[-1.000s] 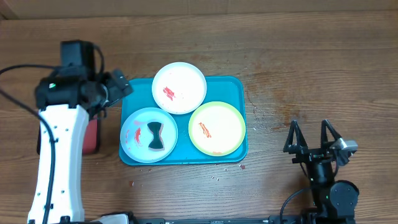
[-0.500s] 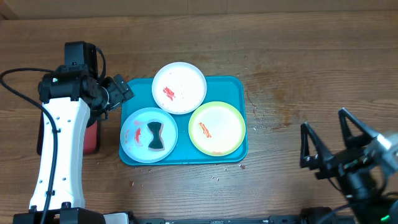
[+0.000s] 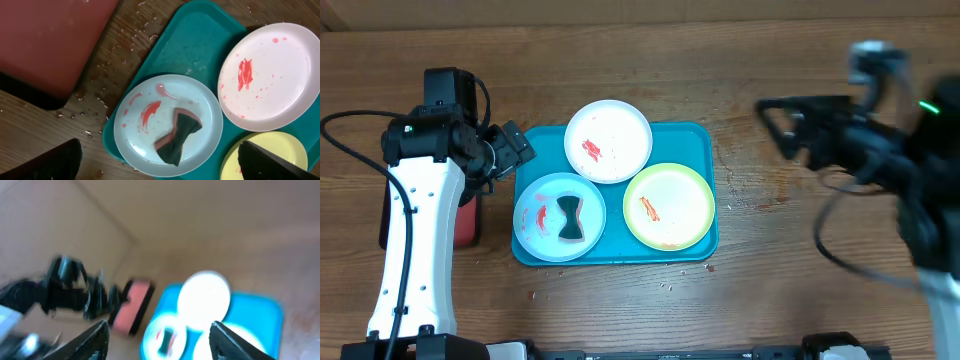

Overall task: Clean dirty plates on tray and stack at the side
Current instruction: 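Reach the right gripper to the light-blue plate's rim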

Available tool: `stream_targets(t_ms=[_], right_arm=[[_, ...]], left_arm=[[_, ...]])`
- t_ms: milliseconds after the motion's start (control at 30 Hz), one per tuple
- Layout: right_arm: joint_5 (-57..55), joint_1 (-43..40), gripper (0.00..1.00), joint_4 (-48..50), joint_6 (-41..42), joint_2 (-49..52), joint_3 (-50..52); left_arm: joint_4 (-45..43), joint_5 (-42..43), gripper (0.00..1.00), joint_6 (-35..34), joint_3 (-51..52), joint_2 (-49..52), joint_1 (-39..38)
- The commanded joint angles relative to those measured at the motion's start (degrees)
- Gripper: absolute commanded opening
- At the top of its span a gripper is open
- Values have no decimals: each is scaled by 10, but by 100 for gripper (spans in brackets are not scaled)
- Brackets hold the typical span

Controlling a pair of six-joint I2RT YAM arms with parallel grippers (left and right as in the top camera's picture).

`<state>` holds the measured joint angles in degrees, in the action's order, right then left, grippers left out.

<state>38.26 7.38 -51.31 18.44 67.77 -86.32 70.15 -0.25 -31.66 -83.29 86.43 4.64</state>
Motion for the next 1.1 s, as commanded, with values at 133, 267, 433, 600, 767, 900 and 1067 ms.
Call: stream_targets(t_ms=[133,267,433,600,767,900,1067], right_arm=[[-206,221,45,-23,91,181,-9],[-250,291,47,10,99,287,-9],[-256,332,46,56,99,397,-9],[-256,353,42,103,99,457,-9],[-267,376,38,144,102,492,-6],[-308,393,38,147,118,521,-6],[-308,396,37,149,118,525,-4]], left_arm=[[0,0,100,-12,0,5,0],[1,1,100,-12,0,5,0],[9,1,100,-8,0,5,0],[10,3,100,-5,0,5,0],[10,3,100,-5,0,5,0],[9,3,100,-5,0,5,0],[13,6,100,-3,0,5,0]])
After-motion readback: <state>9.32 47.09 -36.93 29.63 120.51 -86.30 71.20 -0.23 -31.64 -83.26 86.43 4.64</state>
